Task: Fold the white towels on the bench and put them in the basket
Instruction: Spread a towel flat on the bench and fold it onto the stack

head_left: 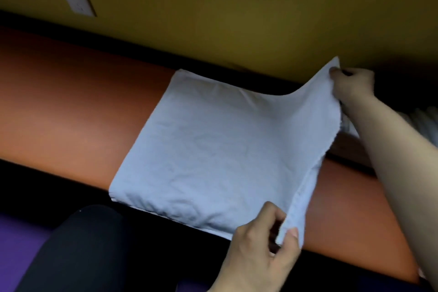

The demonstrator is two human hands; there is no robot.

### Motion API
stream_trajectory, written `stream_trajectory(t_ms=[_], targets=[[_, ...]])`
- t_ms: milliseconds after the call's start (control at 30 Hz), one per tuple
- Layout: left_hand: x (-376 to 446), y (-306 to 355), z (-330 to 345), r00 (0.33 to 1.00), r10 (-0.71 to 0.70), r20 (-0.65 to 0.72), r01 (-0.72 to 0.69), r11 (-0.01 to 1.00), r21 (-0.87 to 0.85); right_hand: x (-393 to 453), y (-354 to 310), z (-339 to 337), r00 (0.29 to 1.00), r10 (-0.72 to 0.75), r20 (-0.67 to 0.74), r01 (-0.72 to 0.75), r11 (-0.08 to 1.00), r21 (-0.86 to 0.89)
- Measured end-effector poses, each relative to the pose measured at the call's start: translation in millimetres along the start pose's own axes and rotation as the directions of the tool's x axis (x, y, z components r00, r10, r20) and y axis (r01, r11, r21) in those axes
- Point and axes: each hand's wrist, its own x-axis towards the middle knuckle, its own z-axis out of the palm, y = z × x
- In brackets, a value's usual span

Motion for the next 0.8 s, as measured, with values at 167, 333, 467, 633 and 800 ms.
stream_trajectory(t_ms=[167, 333, 467, 633, 800], targets=[[-10, -17, -70, 0.962, -0.143, -0.234, 0.142, 0.99, -0.018, -26, -40, 73, 0.998, -0.022, 0.066, 0.017, 0.997, 0.079], [-17, -34, -135, 0.859, -0.316, -0.403, 0.32, 0.946, -0.06, -58, -78, 156, 0.98, -0.026, 0.199, 0.005, 0.994, 0.105], [-21, -49, -178, 0.746, -0.42, -0.517, 0.44, 0.894, -0.091, -78, -103, 217, 0.966, -0.043, 0.254, 0.017, 0.995, 0.103], [-14, -69, -211, 0.678, -0.543, -0.496, 0.575, 0.811, -0.102, -91, -113, 273, 0.954, -0.042, 0.298, 0.04, 0.999, 0.011], [-1, -82, -222, 0.67, -0.611, -0.421, 0.689, 0.723, 0.048, -115, -103, 293, 0.916, -0.008, 0.4, -0.05, 0.99, 0.135]])
